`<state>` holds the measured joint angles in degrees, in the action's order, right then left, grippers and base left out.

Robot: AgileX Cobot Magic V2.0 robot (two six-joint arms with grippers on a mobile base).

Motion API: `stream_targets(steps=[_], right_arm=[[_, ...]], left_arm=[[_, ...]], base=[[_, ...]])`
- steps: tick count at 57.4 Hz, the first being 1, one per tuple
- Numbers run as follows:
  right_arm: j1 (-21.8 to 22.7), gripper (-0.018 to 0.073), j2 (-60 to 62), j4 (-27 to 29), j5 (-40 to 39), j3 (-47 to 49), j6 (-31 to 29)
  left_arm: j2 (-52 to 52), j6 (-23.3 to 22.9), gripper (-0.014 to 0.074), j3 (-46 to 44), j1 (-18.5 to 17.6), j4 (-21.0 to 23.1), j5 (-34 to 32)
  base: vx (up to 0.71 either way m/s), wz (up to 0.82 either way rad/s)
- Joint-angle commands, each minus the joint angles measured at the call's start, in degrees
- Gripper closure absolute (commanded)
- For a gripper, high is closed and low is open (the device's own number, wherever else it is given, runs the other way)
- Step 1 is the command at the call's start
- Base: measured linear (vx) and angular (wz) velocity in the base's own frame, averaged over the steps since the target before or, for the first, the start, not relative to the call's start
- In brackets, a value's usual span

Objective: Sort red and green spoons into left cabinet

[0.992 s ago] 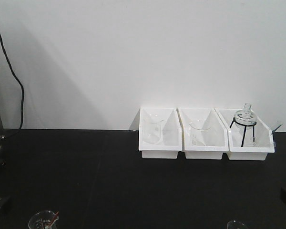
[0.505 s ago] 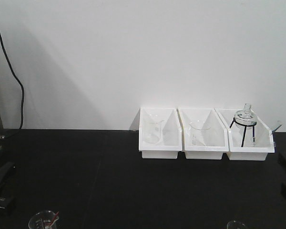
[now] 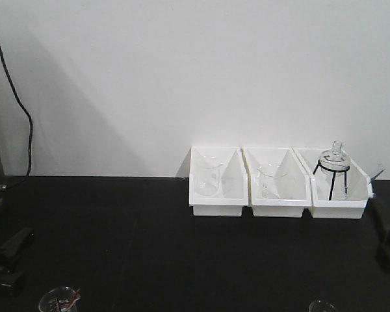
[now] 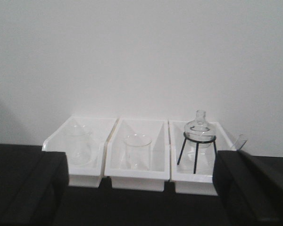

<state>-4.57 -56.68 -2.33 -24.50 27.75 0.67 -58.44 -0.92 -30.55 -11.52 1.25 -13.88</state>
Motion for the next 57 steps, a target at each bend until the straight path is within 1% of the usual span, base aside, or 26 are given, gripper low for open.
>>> stream_targets(steps=[1, 3, 5, 9, 12, 18, 20, 27, 33, 40, 57], right_arm=[[-1.4, -0.0043, -2.1, -6.6, -15.0, -5.5, 3.0], [-1.9, -0.0026, -3.1, -8.0, -18.6, -8.0, 4.1], [-2.3, -0.0011, -4.9, -9.8, -24.2, -11.7, 5.2], [-2.8, 0.0013, -8.1, -11.4, -32.1, -16.4, 6.1], [-2.8, 0.0029, -11.0, -11.5, -37.6, -19.5, 7.0], [-2.8, 0.0051, -17.3, -10.8, -49.2, -24.2, 6.8], [-2.8, 0.0056, -19.0, -10.5, -52.0, -25.3, 6.8], [-2.8, 0.0067, -25.1, -10.3, -52.5, -25.7, 6.2], [-2.8, 0.0067, -28.9, -10.3, -52.5, -24.2, 3.0], [-2.8, 0.0067, -31.1, -10.5, -52.5, -21.7, 0.2], [-2.7, 0.0067, -36.9, -9.5, -52.5, -15.8, -2.2]], left_arm=[[0.6, -0.5, 0.0033, -2.3, -0.4, 0.1, -4.5], [0.6, -0.5, 0.0039, -2.3, -0.4, 0.1, -4.4], [0.6, -0.5, 0.0047, -2.3, -0.4, 0.1, -4.3], [0.6, -0.5, 0.0062, -2.3, -0.4, 0.1, -4.1], [0.6, -0.5, 0.0073, -2.3, -0.4, 0.1, -4.0], [0.6, -0.5, 0.0092, -2.3, -0.4, 0.1, -3.3], [0.6, -0.5, 0.0099, -2.3, -0.4, 0.1, -3.0], [0.6, -0.5, 0.0119, -2.3, -0.4, 0.1, -2.6], [0.6, -0.5, 0.0131, -2.3, -0.4, 0.1, -2.6], [0.6, -0.5, 0.0137, -2.3, -0.4, 0.1, -2.5], [0.6, -0.4, 0.0137, -2.2, -0.4, 0.1, -0.3]], base=[[0.0, 0.0], [0.0, 0.0], [0.0, 0.0], [0.0, 0.0], [0.0, 0.0], [0.0, 0.0], [0.0, 0.0], [0.0, 0.0], [0.0, 0.0], [0.0, 0.0], [0.0, 0.0]])
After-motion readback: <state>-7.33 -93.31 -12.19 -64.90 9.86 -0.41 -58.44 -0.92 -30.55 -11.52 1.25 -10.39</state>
